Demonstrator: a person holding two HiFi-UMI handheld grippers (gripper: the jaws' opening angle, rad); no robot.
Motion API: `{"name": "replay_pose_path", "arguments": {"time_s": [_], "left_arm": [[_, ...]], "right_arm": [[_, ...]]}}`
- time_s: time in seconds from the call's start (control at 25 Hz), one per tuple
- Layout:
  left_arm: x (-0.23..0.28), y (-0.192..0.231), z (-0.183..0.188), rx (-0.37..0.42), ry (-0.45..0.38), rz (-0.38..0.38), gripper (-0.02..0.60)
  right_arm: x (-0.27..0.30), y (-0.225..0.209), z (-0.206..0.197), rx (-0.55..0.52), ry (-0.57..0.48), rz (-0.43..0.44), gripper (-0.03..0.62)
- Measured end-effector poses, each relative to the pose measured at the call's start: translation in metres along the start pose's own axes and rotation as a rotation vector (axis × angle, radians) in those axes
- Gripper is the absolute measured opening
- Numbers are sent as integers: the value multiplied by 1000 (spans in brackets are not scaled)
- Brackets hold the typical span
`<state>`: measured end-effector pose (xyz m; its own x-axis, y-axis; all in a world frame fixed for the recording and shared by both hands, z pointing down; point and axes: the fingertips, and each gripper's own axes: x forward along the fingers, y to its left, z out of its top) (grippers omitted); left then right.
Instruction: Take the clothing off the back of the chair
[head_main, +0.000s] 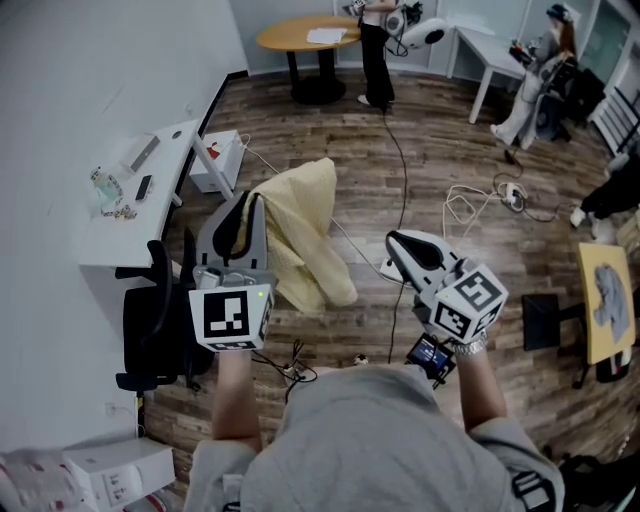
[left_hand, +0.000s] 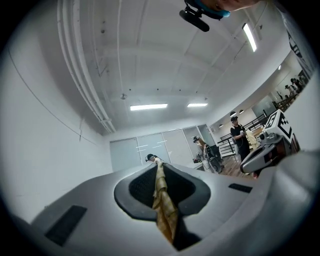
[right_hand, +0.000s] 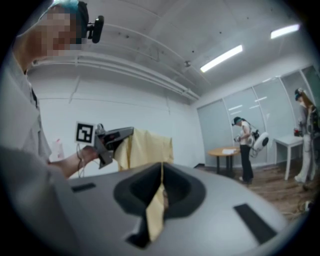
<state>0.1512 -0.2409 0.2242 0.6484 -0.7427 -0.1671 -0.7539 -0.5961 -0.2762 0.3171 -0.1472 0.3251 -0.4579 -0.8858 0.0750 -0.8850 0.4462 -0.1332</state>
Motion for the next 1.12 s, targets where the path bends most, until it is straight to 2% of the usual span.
{"name": "replay_pose_path", "arguments": {"time_s": [0.32,0.56,0.84,1.12], "left_arm": [[16,-44,-5,-52,-2,-72,63],[23,-76,-24,-63,36,-118,63],[17,-94,-44,-91,66,-165,63],[8,-105,-66,-120,107,-175,63]], "right_arm": [[-24,-18,-6,14,9,-48,35],[-40,-32,-17,42,17,-84,35],[-46,-40,-29,78,27,-104,35],[-45,-44,-41,115,33,-105,34]]}}
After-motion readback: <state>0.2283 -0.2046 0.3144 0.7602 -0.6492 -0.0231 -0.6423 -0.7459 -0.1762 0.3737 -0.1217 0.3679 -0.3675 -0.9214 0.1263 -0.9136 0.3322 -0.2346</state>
